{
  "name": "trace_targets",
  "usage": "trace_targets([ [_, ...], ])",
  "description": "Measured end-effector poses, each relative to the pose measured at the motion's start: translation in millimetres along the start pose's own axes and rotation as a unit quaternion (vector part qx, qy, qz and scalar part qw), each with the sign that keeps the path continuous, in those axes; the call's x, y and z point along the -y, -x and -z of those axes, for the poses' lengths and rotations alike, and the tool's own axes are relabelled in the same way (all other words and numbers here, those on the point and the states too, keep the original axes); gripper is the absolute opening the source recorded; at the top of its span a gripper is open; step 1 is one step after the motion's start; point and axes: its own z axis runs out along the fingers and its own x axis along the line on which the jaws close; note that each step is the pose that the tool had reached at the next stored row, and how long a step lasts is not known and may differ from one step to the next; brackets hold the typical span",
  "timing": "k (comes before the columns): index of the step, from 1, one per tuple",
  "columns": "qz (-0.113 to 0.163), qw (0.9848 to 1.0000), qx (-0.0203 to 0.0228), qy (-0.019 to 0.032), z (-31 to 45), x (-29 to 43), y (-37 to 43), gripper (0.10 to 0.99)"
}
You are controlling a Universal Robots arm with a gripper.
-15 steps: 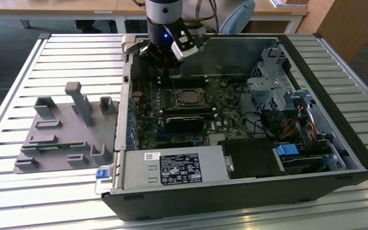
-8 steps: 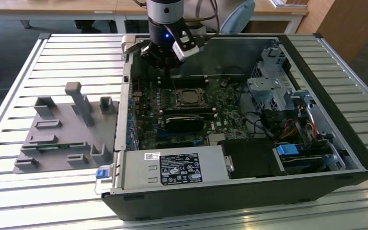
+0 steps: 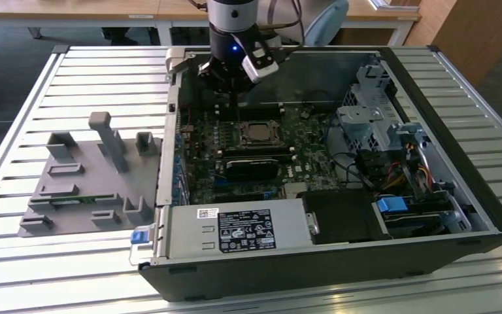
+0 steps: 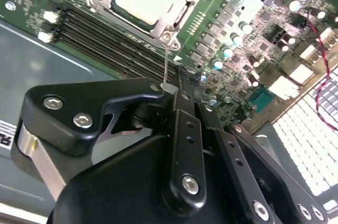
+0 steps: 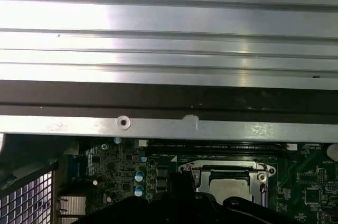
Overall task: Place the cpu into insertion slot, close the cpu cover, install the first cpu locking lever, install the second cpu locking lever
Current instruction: 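Install the first cpu locking lever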
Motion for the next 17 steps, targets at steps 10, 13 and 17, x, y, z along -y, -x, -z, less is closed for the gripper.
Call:
trace_targets([
  [10,0.000,1.0000,0.0000,0.0000,-1.5,-0.9,17.8,0.106],
  [13,0.000,1.0000,0.0000,-0.0001,-2.8,-0.9,25.3,0.106],
  [17,0.000,1.0000,0.0000,0.0049,-4.8,-0.6,29.6,0.106],
])
